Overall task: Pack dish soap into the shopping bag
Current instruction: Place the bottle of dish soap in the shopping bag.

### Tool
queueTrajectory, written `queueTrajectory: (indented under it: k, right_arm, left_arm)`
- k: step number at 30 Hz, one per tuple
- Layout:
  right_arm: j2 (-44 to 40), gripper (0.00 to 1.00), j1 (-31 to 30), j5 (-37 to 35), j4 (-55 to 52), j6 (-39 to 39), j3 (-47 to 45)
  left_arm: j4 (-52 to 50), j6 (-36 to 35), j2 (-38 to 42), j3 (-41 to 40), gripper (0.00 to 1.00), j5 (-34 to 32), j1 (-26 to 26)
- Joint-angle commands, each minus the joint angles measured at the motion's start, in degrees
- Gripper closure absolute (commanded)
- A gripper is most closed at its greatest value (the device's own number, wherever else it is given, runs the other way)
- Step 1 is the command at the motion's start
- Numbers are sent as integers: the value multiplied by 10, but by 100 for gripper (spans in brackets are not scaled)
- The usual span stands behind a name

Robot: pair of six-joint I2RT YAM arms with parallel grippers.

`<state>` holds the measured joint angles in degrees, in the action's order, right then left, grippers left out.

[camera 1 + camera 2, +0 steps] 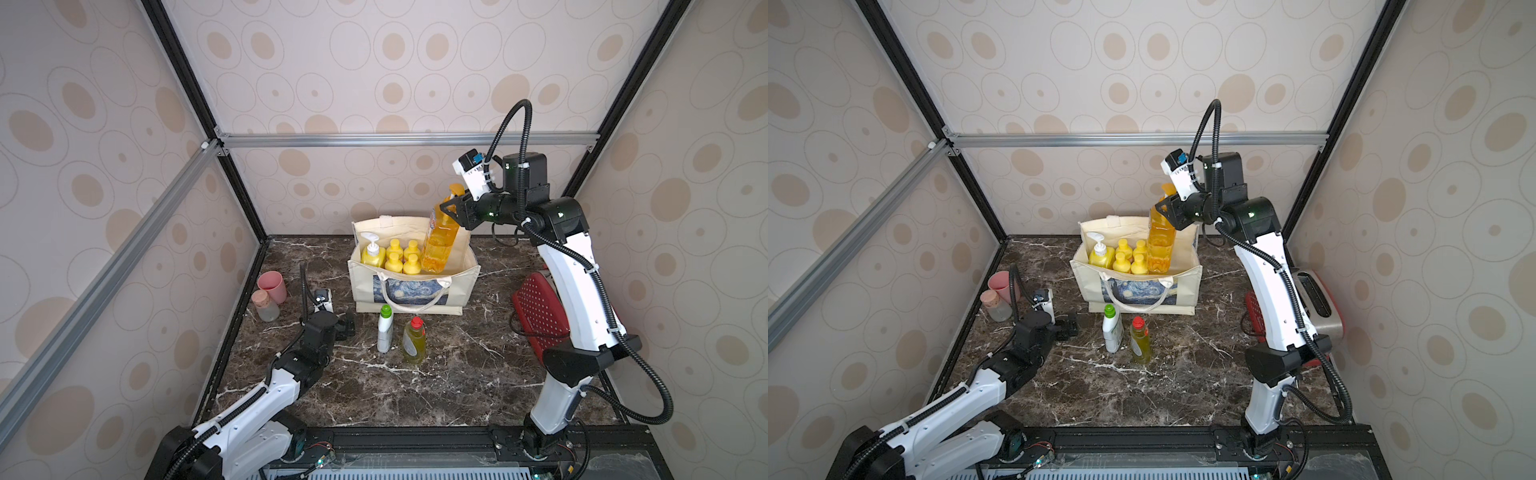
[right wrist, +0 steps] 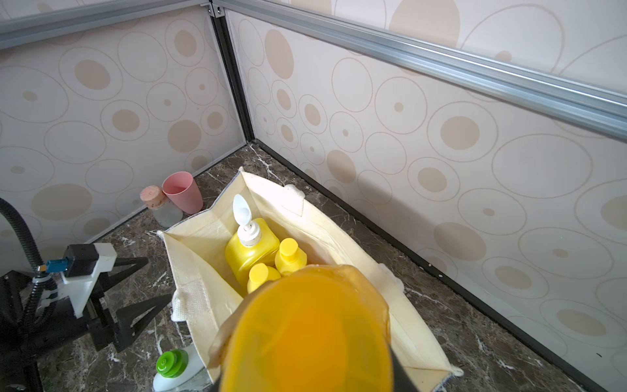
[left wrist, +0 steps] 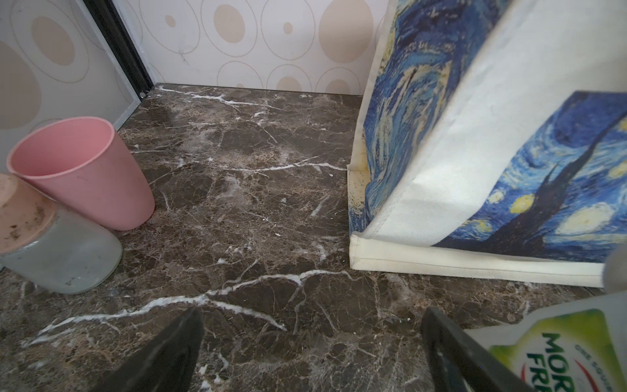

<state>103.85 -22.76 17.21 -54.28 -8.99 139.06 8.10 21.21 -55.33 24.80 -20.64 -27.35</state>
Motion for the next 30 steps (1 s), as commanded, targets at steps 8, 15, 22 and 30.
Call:
queueTrajectory:
  k: [8, 15, 22, 30]
  right_arm:
    - [-14, 100, 3, -12, 98, -38, 2]
    - [-31, 100, 2, 3, 163, -26, -109]
    - [-30, 100, 3, 17, 192, -18, -159]
    - [-53, 100, 3, 12, 233, -18, -247]
  left_arm:
    - [-1, 3, -4, 26, 1, 0, 4]
    - [-1, 4, -1, 24, 1, 0, 4]
    - [0, 3, 2, 23, 1, 0, 4]
    - [0, 4, -1, 24, 1, 1, 4]
